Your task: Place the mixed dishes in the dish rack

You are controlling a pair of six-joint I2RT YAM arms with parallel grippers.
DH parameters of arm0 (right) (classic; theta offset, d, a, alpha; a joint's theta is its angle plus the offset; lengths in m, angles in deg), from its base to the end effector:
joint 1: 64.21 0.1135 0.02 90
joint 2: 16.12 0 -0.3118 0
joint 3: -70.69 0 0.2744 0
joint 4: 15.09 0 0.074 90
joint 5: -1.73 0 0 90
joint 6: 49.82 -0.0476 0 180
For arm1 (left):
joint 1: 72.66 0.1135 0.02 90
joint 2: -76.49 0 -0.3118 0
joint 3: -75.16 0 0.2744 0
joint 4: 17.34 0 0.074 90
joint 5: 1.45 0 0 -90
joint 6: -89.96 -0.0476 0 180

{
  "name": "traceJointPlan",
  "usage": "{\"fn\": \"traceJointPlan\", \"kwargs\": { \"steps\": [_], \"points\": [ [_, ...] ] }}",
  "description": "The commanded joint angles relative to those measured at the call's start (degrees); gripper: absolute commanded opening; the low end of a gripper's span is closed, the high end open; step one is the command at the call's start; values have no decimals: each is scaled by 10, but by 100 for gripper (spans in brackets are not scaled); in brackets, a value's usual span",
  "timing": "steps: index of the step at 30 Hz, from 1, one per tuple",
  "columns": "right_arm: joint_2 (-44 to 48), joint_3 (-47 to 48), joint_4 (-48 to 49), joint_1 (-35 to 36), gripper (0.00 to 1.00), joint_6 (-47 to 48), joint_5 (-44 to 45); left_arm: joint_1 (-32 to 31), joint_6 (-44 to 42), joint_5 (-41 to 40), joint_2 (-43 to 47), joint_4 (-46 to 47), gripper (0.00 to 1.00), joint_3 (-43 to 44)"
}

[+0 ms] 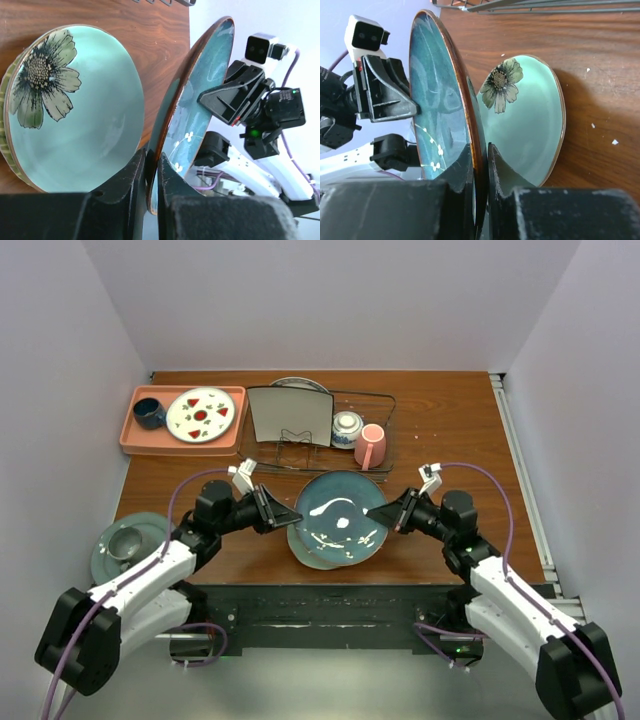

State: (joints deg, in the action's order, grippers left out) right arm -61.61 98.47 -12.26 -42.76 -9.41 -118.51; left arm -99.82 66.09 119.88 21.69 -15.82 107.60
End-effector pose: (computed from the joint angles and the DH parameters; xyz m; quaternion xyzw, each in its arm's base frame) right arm 0.1533 0.0860 0.2228 0.0318 0.7810 0.5102 0.3588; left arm 0.1677 -0.1139 0.2231 -0.1200 0.7985 -0.5500 0.2135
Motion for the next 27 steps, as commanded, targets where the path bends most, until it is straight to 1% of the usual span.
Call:
{"fn": "traceJointPlan", "kwargs": {
  "steps": [1, 8, 20, 22, 24, 25, 26, 27],
  "points": [
    [18, 30, 20, 11, 0, 19, -39, -27, -11, 69, -8, 84, 0, 54],
    [40, 70, -20, 10, 0, 30, -23, -32, -47, 58, -29, 56, 0, 66],
    [64, 96, -83, 10, 0, 54, 5, -33, -62, 44, -24, 31, 0, 71],
    [65, 102, -90, 10, 0, 60, 10, -33, -68, 40, -23, 24, 6, 73],
    [67, 115, -105, 11, 0, 69, 14, -32, -75, 34, -21, 11, 21, 76],
    [68, 120, -109, 11, 0, 75, 15, -33, -81, 32, -18, 5, 27, 78],
    [70, 132, -112, 11, 0, 76, 15, -33, -85, 29, -16, -3, 37, 80],
    [69, 138, -113, 11, 0, 77, 13, -33, -87, 27, -14, -8, 43, 83]
  ]
}}
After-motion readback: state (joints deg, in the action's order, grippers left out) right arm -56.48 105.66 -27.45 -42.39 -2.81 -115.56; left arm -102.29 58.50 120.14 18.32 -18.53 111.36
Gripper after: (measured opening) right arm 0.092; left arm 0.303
